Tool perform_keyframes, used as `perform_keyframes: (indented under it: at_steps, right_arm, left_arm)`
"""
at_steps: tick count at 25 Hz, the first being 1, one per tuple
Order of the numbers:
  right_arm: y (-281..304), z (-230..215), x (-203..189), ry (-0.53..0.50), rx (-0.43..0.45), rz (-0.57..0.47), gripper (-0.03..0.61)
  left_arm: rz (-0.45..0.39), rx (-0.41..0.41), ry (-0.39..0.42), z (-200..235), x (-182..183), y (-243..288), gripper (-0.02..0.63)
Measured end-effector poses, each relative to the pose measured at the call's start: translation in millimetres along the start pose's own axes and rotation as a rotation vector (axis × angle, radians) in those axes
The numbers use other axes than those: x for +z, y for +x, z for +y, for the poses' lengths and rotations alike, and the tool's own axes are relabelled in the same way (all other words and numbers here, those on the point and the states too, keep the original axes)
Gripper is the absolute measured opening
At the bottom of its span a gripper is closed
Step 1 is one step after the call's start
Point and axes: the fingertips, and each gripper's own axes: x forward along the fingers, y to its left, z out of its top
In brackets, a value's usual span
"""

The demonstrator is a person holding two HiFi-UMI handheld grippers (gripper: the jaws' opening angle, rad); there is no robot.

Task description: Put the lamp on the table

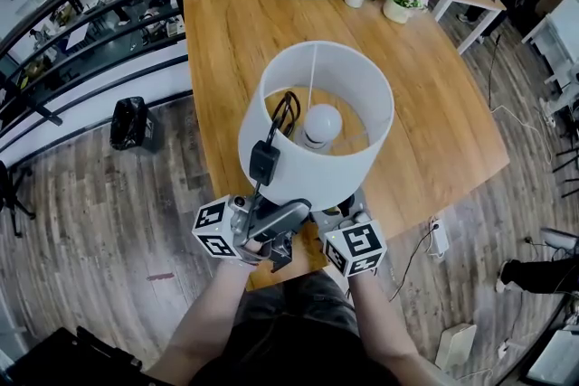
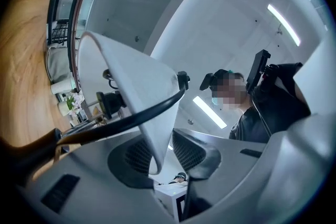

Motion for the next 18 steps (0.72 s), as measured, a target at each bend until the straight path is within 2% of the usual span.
perform_keyframes:
  at_steps: [13,18]
  right_arm:
    - [-3,9,-10,0.009,-0.031,0.001,0.229]
    - [-7,13,-15,0.013,-0.049,0.002,0.229]
  left_arm:
    - [0.125,0.102,-0.029,9,-29,-26,0.084]
    - [0.197,0.187,-0.018,17,-42,-40,0.084]
